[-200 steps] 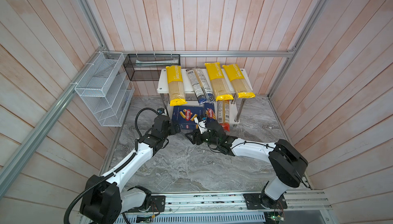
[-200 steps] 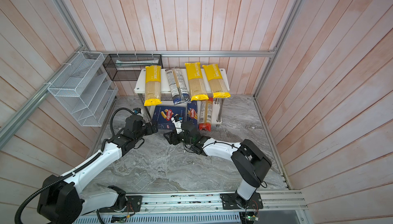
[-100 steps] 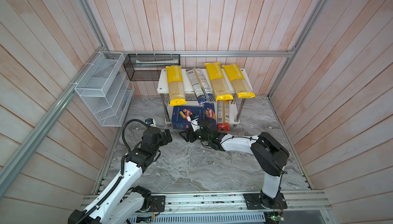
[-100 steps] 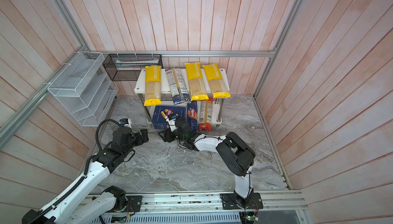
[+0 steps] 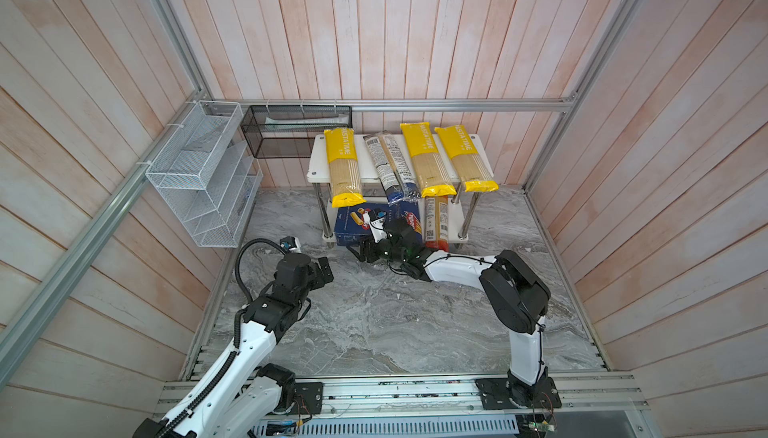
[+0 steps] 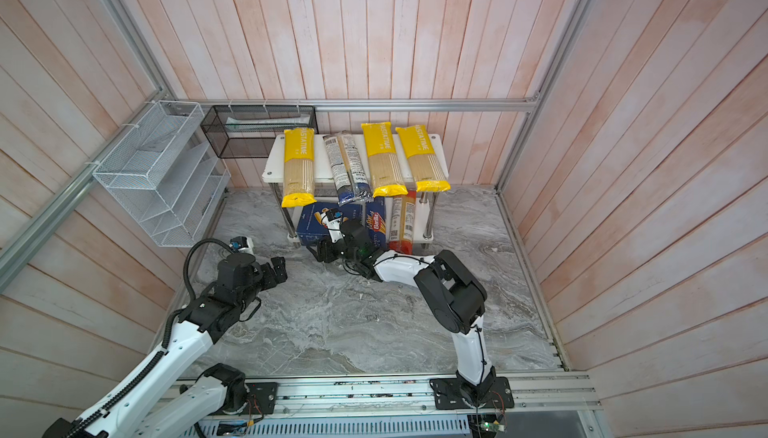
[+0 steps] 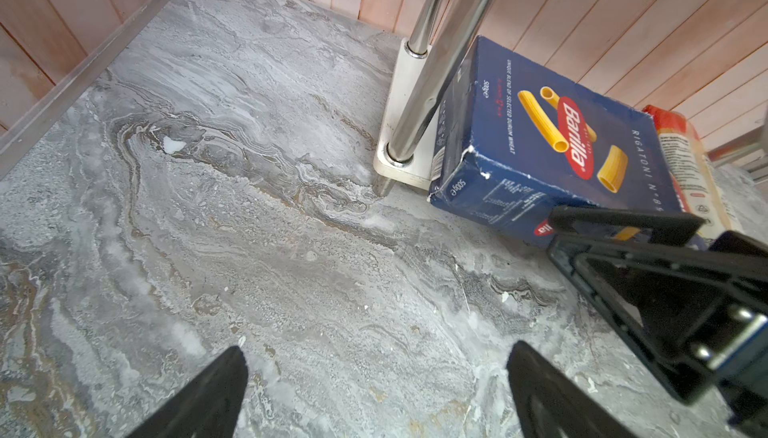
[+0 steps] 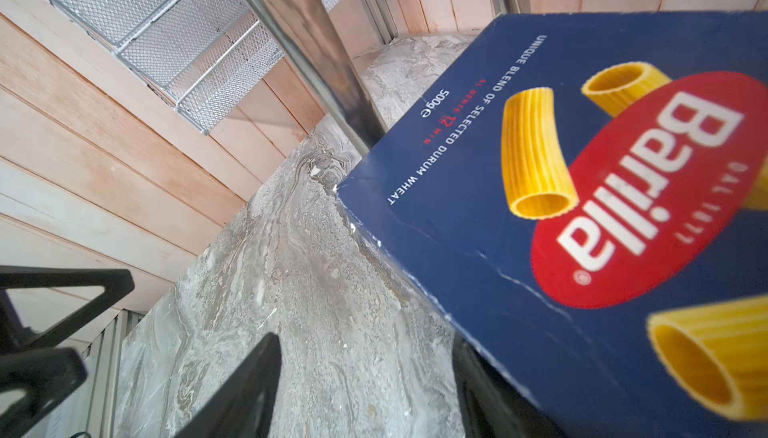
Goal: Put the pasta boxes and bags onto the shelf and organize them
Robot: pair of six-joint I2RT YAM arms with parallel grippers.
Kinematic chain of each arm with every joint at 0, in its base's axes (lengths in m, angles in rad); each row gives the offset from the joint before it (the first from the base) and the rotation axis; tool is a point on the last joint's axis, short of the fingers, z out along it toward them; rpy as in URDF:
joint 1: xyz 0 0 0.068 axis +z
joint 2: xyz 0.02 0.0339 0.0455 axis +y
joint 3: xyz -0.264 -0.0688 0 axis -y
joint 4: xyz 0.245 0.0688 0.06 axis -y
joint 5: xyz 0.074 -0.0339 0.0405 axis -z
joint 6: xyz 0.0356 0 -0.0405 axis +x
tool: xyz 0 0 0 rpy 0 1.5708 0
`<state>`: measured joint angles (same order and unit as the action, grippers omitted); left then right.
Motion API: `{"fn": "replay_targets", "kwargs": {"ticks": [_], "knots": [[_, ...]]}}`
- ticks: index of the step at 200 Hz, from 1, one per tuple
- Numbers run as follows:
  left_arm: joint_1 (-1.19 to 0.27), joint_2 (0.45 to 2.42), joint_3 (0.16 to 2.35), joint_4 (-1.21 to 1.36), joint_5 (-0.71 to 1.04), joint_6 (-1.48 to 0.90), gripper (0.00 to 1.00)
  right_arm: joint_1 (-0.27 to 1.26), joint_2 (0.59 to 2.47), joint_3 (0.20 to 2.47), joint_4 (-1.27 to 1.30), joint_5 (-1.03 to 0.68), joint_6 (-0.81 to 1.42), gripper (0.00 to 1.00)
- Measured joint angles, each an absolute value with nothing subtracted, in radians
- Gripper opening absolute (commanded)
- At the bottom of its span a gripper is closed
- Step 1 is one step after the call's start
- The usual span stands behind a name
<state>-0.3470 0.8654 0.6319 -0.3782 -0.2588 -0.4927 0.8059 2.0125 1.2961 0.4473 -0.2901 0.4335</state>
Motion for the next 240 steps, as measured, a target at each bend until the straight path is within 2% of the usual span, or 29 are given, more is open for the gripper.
{"fn": "replay_targets", "kwargs": {"ticks": [80,115,143,184,215,240], "knots": [[-0.346,0.833,0.595,-0.372,-0.263,-0.502,1.0,0.775,2.076,1.38,0.426,-0.304,0.411,0.68],[-0.346,0.834,0.564,-0.335,-0.298,-0.48,1.0,0.775,2.041,1.307,0.452,-0.287,0.391,0.7],[-0.346,0.813,0.501,-0.22,-0.371,-0.435,1.0,0.775,1.87,1.092,0.444,-0.197,0.381,0.75],[-0.339,0.811,0.325,0.102,-0.503,-0.307,1.0,0.736,1.5,0.825,0.394,0.044,0.344,0.81],[-0.302,0.952,0.234,0.398,-0.529,-0.183,1.0,0.531,1.232,0.641,0.344,0.194,0.297,0.86],[-0.214,1.084,0.228,0.571,-0.489,-0.122,1.0,0.347,1.049,0.474,0.366,0.307,0.234,0.98]]}}
